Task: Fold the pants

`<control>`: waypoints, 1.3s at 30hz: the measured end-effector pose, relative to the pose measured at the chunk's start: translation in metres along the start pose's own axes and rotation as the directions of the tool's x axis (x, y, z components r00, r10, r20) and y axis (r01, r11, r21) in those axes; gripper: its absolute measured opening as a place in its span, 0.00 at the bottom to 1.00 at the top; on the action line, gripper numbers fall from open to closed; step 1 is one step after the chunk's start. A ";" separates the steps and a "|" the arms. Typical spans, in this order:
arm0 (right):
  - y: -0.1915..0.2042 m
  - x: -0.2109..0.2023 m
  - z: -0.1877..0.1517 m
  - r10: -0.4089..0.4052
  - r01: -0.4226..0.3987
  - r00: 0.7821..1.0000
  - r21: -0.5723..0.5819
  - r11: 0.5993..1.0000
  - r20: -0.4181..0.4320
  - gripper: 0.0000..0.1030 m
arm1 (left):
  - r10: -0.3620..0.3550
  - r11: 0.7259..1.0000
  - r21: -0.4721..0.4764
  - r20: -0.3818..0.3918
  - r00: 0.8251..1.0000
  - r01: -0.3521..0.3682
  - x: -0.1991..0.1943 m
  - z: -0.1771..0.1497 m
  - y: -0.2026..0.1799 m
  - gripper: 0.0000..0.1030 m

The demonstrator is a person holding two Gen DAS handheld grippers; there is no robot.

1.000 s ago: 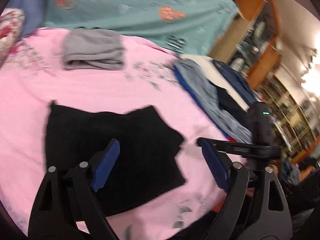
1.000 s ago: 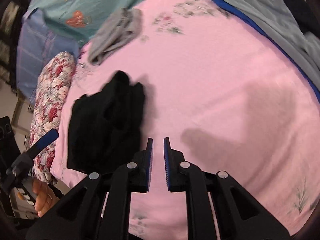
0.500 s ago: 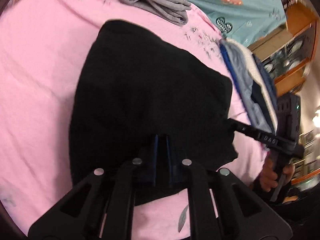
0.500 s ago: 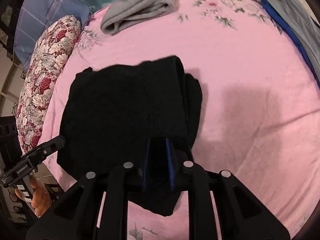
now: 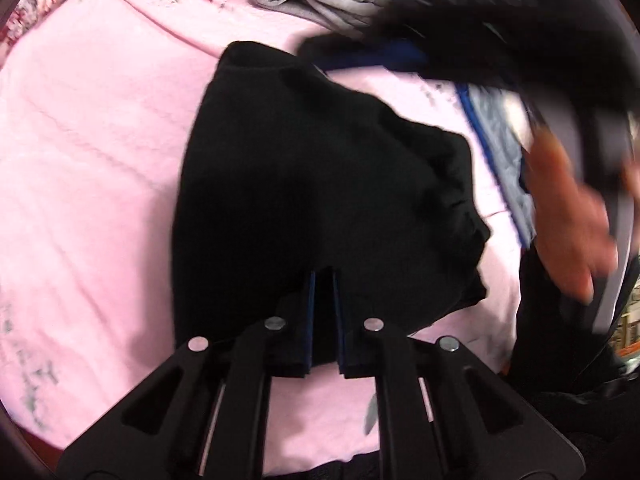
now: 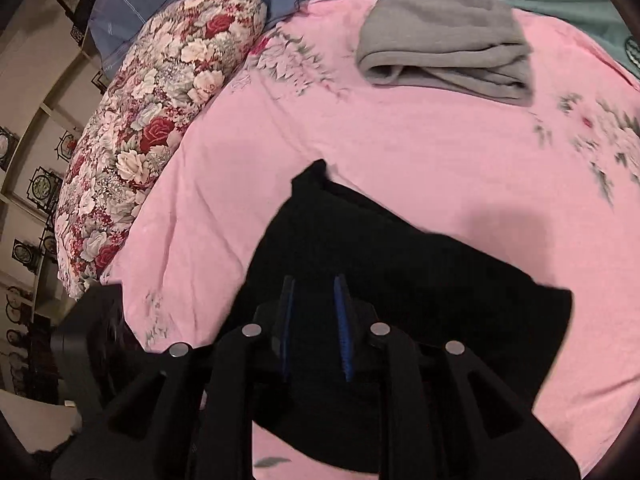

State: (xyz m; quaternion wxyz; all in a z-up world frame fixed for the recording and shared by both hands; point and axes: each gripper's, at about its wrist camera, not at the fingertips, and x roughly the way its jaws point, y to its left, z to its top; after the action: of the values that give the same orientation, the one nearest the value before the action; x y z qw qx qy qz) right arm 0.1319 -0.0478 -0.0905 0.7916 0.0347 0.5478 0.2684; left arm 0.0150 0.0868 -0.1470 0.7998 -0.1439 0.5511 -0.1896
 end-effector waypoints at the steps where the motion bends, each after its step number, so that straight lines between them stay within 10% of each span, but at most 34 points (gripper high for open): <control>1: 0.009 0.012 0.012 -0.010 0.009 1.000 -0.018 1.000 -0.016 0.19 | 0.015 1.000 0.003 -0.010 1.000 -0.015 0.000 -0.001 0.000 0.09; 12: 0.013 0.113 0.050 -0.181 0.183 0.967 -0.006 0.983 -0.177 0.18 | 0.006 1.000 -0.010 -0.057 0.998 -0.006 0.002 -0.002 0.008 0.12; 14: 0.017 0.113 0.050 -0.192 0.189 0.965 -0.034 0.981 -0.178 0.22 | -0.005 0.999 -0.045 0.031 1.000 0.006 -0.019 -0.003 0.017 0.52; 16: 0.014 0.100 0.047 -0.134 0.132 0.974 -0.021 0.991 -0.185 0.32 | 0.058 0.995 -0.083 0.133 0.989 -0.047 -0.045 -0.004 0.030 0.69; 20: -0.006 0.025 0.033 0.041 -0.034 0.996 0.076 0.997 -0.084 0.57 | 0.106 0.982 -0.168 0.137 0.985 -0.083 -0.059 0.000 0.063 0.69; 24: -0.042 -0.054 -0.010 -0.012 0.002 0.994 0.097 0.995 0.108 0.86 | 0.006 0.978 -0.208 0.043 0.999 0.003 -0.028 0.005 0.073 0.69; 30: -0.135 -0.087 -0.095 -0.107 0.048 0.983 0.358 0.932 0.147 0.87 | -0.117 0.983 -0.149 -0.053 0.992 0.108 0.014 0.029 0.055 0.72; 39: -0.168 -0.064 -0.147 0.092 -0.134 0.990 0.474 0.870 0.110 0.87 | -0.219 0.969 -0.144 -0.104 0.970 0.203 0.048 0.070 0.049 0.83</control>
State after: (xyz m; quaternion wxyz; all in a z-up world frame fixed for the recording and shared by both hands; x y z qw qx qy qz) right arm 0.0505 -0.2560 -0.1538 0.7635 0.2730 0.5605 0.1685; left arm 0.1027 0.1097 -0.1833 0.7296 -0.2428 0.5905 -0.2449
